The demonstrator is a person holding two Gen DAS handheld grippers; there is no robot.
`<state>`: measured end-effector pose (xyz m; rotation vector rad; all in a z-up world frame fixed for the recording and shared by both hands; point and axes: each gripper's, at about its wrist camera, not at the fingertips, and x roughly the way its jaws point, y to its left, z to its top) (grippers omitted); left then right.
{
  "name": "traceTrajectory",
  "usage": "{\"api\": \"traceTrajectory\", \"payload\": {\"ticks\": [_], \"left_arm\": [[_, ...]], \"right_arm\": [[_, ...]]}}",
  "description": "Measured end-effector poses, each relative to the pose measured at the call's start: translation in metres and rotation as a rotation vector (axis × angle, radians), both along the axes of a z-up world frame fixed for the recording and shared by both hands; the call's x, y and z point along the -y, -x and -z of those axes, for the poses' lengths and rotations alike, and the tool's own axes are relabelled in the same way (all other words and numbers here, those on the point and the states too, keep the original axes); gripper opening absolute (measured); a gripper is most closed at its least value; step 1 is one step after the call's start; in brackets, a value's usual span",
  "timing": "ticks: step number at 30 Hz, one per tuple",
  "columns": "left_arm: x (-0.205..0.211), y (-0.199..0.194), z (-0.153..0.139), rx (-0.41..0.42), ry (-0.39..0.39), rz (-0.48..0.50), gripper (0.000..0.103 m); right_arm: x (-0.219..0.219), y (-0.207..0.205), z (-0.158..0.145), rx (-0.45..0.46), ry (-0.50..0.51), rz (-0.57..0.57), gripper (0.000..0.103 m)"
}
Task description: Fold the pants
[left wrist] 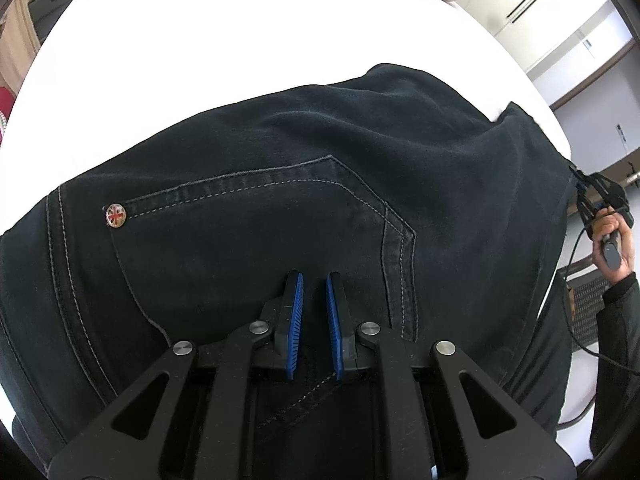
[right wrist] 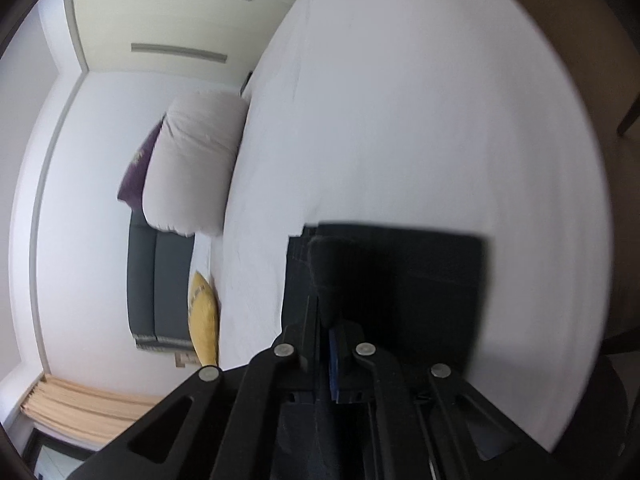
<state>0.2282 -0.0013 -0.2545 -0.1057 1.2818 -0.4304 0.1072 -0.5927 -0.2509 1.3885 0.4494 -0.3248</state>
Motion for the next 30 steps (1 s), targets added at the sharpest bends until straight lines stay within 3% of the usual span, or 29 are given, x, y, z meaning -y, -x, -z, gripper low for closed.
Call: {"api": "traceTrajectory", "payload": {"ticks": [4, 7, 10, 14, 17, 21, 25, 28, 30], "left_arm": [[0.001, -0.003, 0.001, -0.003, 0.008, 0.009, 0.012], [0.001, -0.006, 0.002, -0.004, 0.013, 0.012, 0.012], [-0.001, -0.008, 0.002, -0.004, 0.017, 0.011, 0.012], [-0.003, -0.007, 0.004, 0.006, 0.028, 0.009, 0.012], [-0.006, -0.005, 0.004, 0.007, 0.031, 0.007, 0.012], [-0.012, -0.001, 0.005, 0.013, 0.033, 0.002, 0.012], [-0.019, 0.001, 0.006, 0.012, 0.047, 0.001, 0.012], [-0.023, 0.001, 0.006, 0.012, 0.051, 0.005, 0.012], [-0.025, 0.002, 0.008, 0.011, 0.054, 0.007, 0.012]], "right_arm": [[0.007, 0.021, 0.004, -0.008, -0.016, 0.03, 0.004], [0.013, 0.021, 0.028, -0.074, -0.047, 0.026, 0.004], [0.012, 0.022, 0.022, -0.035, -0.019, 0.032, 0.005], [0.001, -0.02, -0.033, 0.004, 0.163, -0.116, 0.005], [-0.012, -0.071, -0.092, 0.035, 0.292, -0.256, 0.005], [-0.028, -0.133, -0.158, 0.099, 0.321, -0.386, 0.005], [-0.047, -0.142, -0.196, 0.166, 0.368, -0.456, 0.005], [-0.044, -0.123, -0.178, 0.167, 0.336, -0.413, 0.005], [-0.025, -0.091, -0.136, 0.129, 0.249, -0.329, 0.005]]}}
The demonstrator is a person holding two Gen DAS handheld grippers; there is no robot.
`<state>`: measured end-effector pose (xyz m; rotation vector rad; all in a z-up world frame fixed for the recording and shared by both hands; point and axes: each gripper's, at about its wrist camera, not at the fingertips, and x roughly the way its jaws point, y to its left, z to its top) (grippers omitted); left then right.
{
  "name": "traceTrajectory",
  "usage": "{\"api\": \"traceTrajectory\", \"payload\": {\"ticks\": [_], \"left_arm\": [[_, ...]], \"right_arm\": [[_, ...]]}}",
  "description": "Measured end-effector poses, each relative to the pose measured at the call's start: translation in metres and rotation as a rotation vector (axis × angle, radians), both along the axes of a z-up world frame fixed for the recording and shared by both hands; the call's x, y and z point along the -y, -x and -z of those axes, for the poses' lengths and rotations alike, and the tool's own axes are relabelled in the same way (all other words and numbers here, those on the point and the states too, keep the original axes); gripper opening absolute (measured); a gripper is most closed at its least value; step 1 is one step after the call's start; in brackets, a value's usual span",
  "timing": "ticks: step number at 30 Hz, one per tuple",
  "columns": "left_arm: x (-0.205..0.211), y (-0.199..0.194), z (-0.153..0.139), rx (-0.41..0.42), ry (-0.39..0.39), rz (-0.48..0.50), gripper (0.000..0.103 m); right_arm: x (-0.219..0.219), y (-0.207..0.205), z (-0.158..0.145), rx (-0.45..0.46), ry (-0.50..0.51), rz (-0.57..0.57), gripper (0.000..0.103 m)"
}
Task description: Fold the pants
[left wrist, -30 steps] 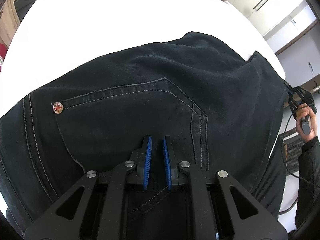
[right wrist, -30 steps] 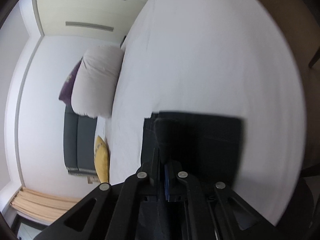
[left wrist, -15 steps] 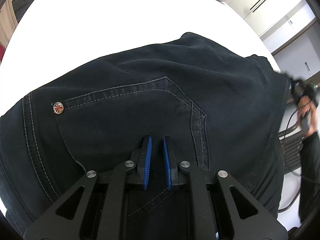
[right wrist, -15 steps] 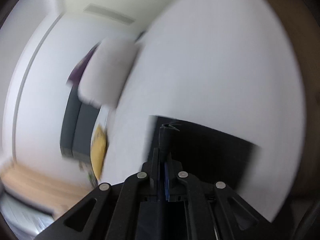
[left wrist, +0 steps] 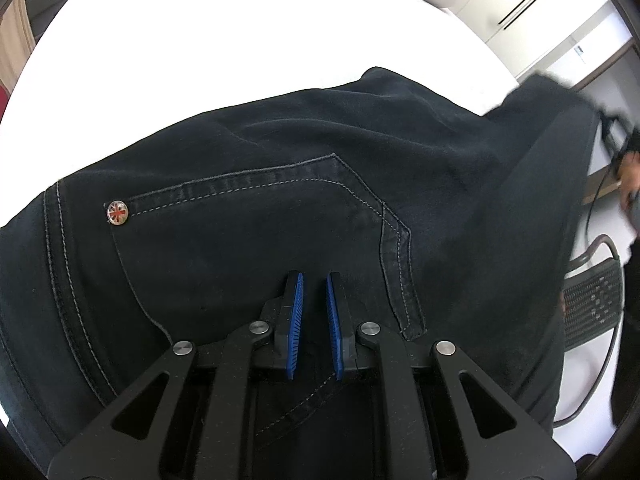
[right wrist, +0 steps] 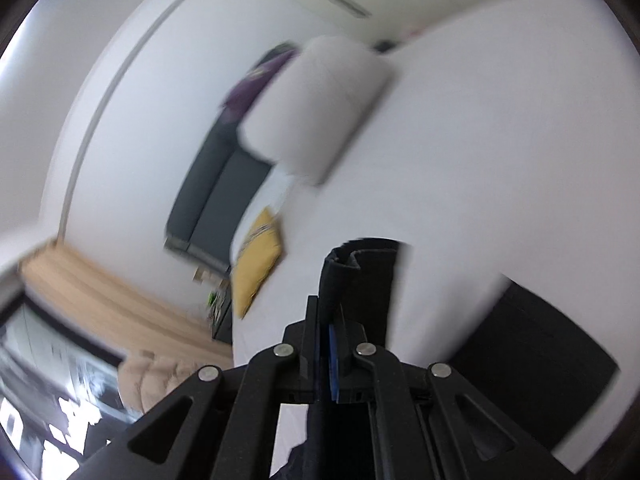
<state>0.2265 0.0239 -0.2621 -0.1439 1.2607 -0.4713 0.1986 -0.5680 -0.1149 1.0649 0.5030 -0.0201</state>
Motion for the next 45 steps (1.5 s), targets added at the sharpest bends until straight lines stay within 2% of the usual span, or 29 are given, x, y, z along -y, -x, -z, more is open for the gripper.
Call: {"api": "traceTrajectory", "payload": {"ticks": [2, 3, 6, 8, 14, 16, 21, 25, 32, 39, 45], "left_arm": [[-0.001, -0.001, 0.0, -0.002, 0.001, 0.004, 0.012], [-0.001, -0.002, -0.001, -0.003, -0.001, 0.007, 0.012], [0.003, -0.005, -0.003, -0.005, -0.012, 0.015, 0.012], [0.004, -0.006, -0.005, -0.008, -0.022, 0.019, 0.012], [0.009, -0.007, -0.012, -0.007, -0.05, 0.031, 0.012], [0.01, -0.005, -0.014, -0.007, -0.053, 0.033, 0.012], [0.0, 0.006, -0.022, 0.003, -0.06, 0.03, 0.012], [-0.009, 0.017, -0.02, 0.009, -0.022, 0.005, 0.012], [-0.028, 0.024, -0.018, 0.016, 0.045, -0.03, 0.012], [-0.038, 0.03, -0.016, 0.026, 0.054, -0.041, 0.012], [-0.038, 0.027, -0.015, 0.018, 0.058, -0.038, 0.012]], "right_arm": [[0.017, 0.027, 0.041, -0.05, -0.082, 0.078, 0.005], [0.028, 0.048, 0.075, -0.116, -0.123, 0.143, 0.005], [0.044, 0.082, 0.146, -0.245, -0.241, 0.235, 0.005], [0.042, 0.096, 0.168, -0.23, -0.294, 0.261, 0.004], [0.036, 0.09, 0.153, -0.227, -0.24, 0.274, 0.004], [0.036, 0.11, 0.158, -0.233, -0.235, 0.268, 0.004], [0.042, 0.122, 0.168, -0.225, -0.278, 0.277, 0.004], [0.044, 0.129, 0.175, -0.207, -0.311, 0.295, 0.002], [0.042, 0.131, 0.171, -0.217, -0.283, 0.311, 0.002], [0.041, 0.133, 0.16, -0.25, -0.261, 0.325, 0.005], [0.04, 0.132, 0.164, -0.262, -0.266, 0.323, 0.004]]}}
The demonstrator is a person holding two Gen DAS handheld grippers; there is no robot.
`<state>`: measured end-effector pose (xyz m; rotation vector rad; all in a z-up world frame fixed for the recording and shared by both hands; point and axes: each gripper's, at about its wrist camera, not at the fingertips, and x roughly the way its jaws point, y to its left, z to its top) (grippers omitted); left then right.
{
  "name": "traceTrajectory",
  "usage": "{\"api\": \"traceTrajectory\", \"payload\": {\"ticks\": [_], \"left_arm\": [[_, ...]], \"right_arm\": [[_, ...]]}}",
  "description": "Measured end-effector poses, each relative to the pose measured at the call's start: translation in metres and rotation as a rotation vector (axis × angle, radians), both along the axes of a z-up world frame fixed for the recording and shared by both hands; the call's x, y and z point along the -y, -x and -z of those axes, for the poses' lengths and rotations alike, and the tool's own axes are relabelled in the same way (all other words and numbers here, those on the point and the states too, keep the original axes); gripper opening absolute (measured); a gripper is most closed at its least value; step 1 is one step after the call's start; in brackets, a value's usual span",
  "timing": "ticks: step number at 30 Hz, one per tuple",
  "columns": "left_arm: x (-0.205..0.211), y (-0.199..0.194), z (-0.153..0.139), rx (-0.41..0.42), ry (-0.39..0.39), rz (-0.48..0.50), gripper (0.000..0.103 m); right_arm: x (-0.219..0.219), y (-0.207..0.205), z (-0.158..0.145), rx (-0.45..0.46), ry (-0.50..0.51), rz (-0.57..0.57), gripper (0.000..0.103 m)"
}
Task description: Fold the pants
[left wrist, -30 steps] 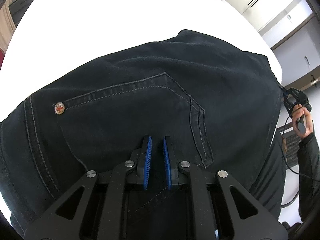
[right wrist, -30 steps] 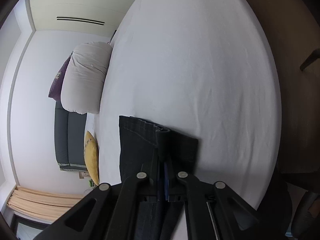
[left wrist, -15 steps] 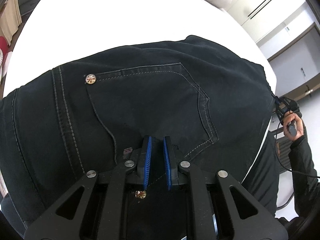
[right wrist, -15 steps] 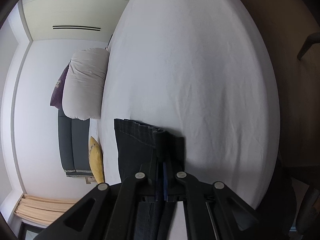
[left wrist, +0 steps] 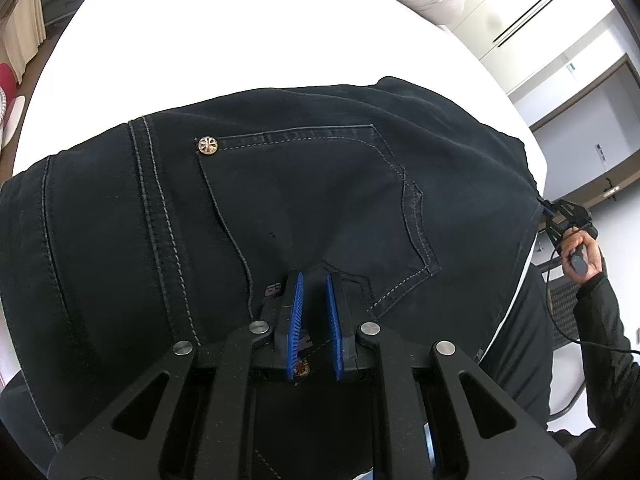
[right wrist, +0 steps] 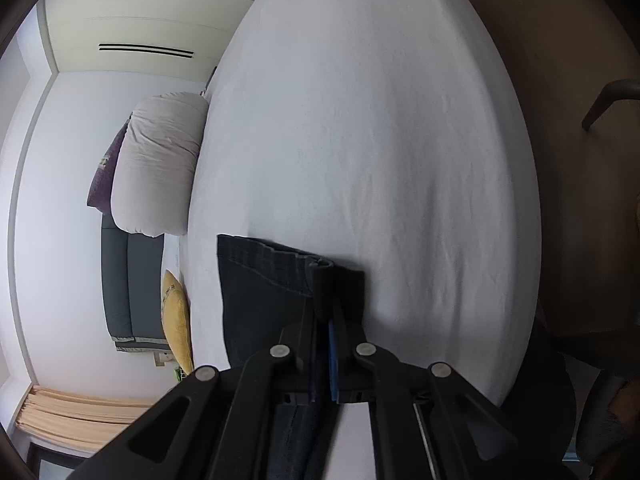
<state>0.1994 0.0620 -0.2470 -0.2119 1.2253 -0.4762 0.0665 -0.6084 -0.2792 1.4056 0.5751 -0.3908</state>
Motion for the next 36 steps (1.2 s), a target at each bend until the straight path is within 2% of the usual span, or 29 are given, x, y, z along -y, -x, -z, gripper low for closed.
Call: {"api": "traceTrajectory", "payload": {"ticks": [6, 9, 12, 14, 15, 17, 18, 19, 20, 22, 25, 27, 28, 30, 32, 36], "left_arm": [[0.002, -0.002, -0.002, -0.002, -0.019, 0.003, 0.012], [0.005, -0.003, -0.002, -0.003, -0.021, 0.01, 0.012], [0.005, -0.003, -0.002, 0.001, -0.018, 0.007, 0.012], [0.003, -0.002, 0.0, 0.0, 0.002, -0.004, 0.012], [0.001, -0.002, 0.001, -0.001, 0.011, -0.009, 0.012], [0.001, -0.001, 0.002, 0.003, 0.016, -0.01, 0.012], [0.001, -0.001, 0.002, 0.006, 0.015, -0.009, 0.012], [0.001, 0.0, 0.002, 0.009, 0.015, -0.009, 0.012], [0.001, 0.0, 0.003, 0.011, 0.019, -0.013, 0.012], [0.0, 0.001, 0.003, 0.014, 0.025, -0.015, 0.012], [-0.002, 0.003, 0.003, 0.018, 0.026, -0.015, 0.012], [-0.003, 0.004, 0.003, 0.021, 0.024, -0.019, 0.012], [-0.004, 0.004, 0.003, 0.024, 0.022, -0.019, 0.012], [-0.004, 0.006, 0.002, 0.031, 0.018, -0.021, 0.012], [-0.003, 0.007, 0.002, 0.034, 0.02, -0.025, 0.012], [-0.004, 0.008, 0.002, 0.034, 0.028, -0.029, 0.012]], "right_arm": [[-0.008, 0.006, -0.024, -0.019, 0.073, -0.001, 0.005], [-0.001, -0.001, -0.006, -0.043, 0.033, -0.025, 0.004], [0.002, -0.002, 0.007, 0.002, -0.01, -0.027, 0.004], [0.003, 0.004, 0.002, 0.04, -0.002, -0.029, 0.016], [0.004, 0.011, -0.005, 0.04, 0.033, -0.006, 0.037], [0.005, 0.028, -0.024, -0.044, 0.137, 0.044, 0.066], [0.003, 0.038, -0.037, -0.068, 0.2, 0.07, 0.066], [-0.003, 0.049, -0.051, -0.054, 0.24, 0.059, 0.066], [-0.01, 0.055, -0.06, -0.031, 0.241, 0.032, 0.066], [-0.036, 0.056, -0.072, 0.031, 0.207, -0.073, 0.066], [-0.096, 0.041, -0.081, 0.108, 0.141, -0.291, 0.054], [-0.147, 0.025, -0.075, 0.143, 0.058, -0.437, 0.039], [-0.162, 0.021, -0.07, 0.146, 0.022, -0.469, 0.036], [-0.208, 0.006, -0.053, 0.139, -0.071, -0.569, 0.035], [-0.238, -0.003, -0.04, 0.107, -0.107, -0.628, 0.035], [-0.266, -0.005, -0.016, 0.043, -0.187, -0.666, 0.035]]}}
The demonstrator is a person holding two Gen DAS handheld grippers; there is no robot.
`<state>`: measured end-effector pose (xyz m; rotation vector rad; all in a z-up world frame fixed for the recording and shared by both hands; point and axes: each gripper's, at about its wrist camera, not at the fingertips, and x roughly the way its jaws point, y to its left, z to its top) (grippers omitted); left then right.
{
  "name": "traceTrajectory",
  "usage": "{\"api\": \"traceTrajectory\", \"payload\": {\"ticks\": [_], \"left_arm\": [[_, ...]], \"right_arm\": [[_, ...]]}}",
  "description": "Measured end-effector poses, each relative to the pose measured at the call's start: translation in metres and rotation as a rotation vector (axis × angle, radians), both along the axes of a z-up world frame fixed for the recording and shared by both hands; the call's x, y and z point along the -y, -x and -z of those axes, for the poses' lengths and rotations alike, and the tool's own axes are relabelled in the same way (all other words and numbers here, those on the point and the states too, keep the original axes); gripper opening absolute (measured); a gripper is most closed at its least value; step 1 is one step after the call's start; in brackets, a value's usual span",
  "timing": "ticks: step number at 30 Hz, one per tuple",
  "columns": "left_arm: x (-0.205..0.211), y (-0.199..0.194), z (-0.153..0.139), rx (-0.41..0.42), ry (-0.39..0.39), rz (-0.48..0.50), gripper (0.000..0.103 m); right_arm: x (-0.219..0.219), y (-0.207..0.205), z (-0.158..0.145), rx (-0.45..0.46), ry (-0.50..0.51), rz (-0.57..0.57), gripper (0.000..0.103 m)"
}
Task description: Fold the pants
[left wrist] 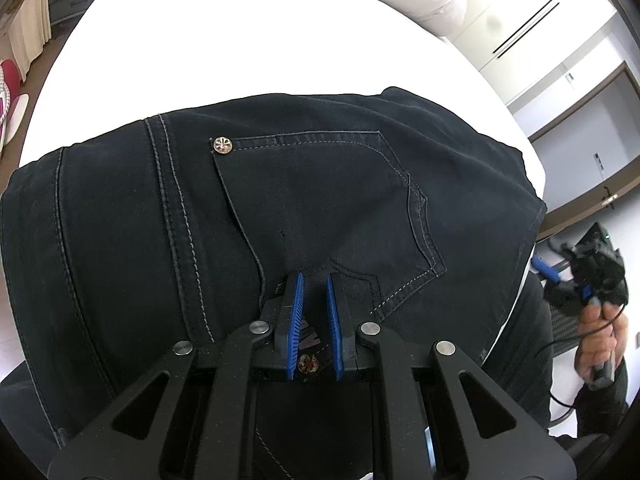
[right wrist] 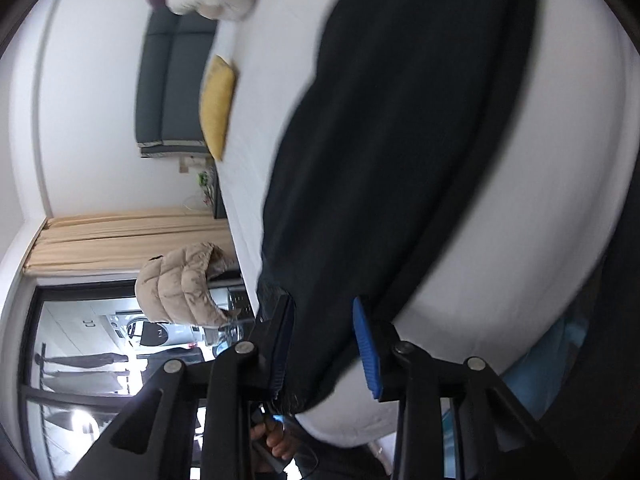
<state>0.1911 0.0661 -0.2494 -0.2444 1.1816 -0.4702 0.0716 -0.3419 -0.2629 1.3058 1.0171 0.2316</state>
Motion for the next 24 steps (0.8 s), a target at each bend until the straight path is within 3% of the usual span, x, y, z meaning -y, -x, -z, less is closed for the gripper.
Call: {"api": "traceTrajectory", "payload": {"ticks": [8, 14, 17, 21, 24], "left_arm": [[-0.004, 0.001, 0.0, -0.001, 0.001, 0.006, 0.012], [-0.002, -0.002, -0.001, -0.003, -0.005, 0.013, 0.012], [0.001, -0.003, -0.002, -0.002, -0.018, 0.023, 0.012], [0.005, -0.002, -0.004, -0.002, -0.043, 0.049, 0.012], [0.004, 0.0, -0.006, 0.0, -0.059, 0.069, 0.012]], "right_arm": [[-0.021, -0.007, 0.019, -0.089, -0.036, -0.056, 0.036], [-0.038, -0.016, 0.023, -0.086, -0.068, -0.068, 0.035], [-0.043, -0.025, 0.024, -0.063, -0.052, -0.086, 0.006], [-0.04, -0.018, 0.025, -0.075, -0.017, -0.082, 0.004], [-0.034, -0.001, 0.036, -0.088, -0.046, -0.051, 0.002]]}}
